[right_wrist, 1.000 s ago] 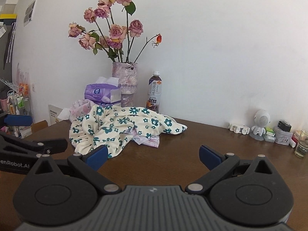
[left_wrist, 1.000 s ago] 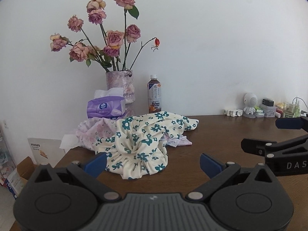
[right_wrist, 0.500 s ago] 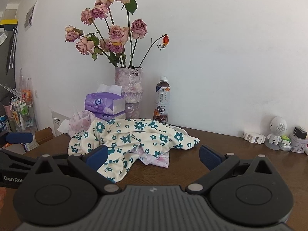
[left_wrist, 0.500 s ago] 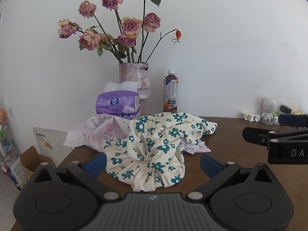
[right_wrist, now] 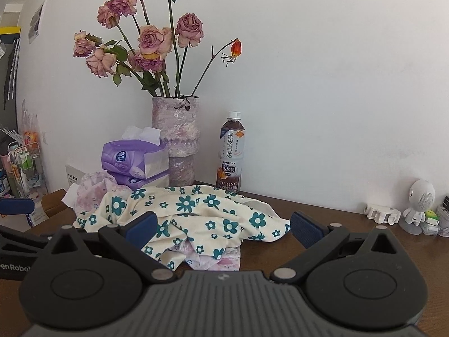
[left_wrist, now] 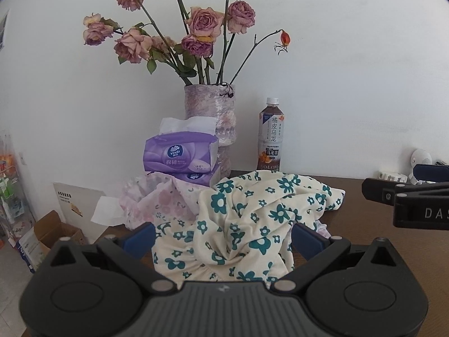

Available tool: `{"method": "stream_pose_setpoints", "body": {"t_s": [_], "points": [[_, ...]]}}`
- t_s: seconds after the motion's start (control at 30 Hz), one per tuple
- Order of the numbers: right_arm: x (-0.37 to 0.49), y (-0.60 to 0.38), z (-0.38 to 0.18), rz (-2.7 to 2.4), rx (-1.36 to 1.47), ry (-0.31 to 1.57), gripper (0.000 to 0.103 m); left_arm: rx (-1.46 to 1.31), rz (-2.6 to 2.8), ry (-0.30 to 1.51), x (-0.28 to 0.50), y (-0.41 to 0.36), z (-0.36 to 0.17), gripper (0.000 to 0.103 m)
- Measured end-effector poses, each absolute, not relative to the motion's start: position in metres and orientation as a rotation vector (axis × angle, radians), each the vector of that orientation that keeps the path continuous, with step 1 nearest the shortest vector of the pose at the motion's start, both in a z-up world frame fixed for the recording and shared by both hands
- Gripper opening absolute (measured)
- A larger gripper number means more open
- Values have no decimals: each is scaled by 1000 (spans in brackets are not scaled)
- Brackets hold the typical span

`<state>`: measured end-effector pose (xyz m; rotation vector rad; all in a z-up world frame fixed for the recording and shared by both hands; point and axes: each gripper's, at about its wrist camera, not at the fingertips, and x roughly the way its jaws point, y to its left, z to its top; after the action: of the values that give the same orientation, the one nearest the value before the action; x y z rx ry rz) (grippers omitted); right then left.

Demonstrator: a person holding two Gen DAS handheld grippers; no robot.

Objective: Fold clothes
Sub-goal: 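Move both grippers toward the crumpled cream teal-flower shirt, then grasp the shirt fabric with the left gripper while the right gripper grasps another edge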

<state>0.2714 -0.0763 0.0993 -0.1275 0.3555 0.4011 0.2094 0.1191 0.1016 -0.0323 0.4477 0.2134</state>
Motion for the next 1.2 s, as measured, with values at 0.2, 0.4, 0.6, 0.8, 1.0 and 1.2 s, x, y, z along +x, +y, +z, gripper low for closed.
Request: {"method": "stream_pose_setpoints", "body": {"t_s": [0.2, 0.4, 0.6, 0.8, 1.0, 1.2], "points": [[319, -69, 90, 452, -119, 414, 103, -58, 253, 466, 244, 128, 95, 103], [368, -64, 75, 475, -75, 500, 103, -116, 285, 496, 272, 141, 82, 103], [418, -56, 53, 452, -136, 589, 88, -136, 345, 519, 293, 153, 65, 102], [451, -60, 35, 516, -97, 652, 80, -171, 329, 598, 312, 168, 57, 99], [473, -53, 16, 582, -30, 728, 59, -202, 309, 619, 321, 175, 53, 88], [473, -48, 6, 609, 56, 792, 10, -300, 226, 620, 323, 181, 49, 36]]}}
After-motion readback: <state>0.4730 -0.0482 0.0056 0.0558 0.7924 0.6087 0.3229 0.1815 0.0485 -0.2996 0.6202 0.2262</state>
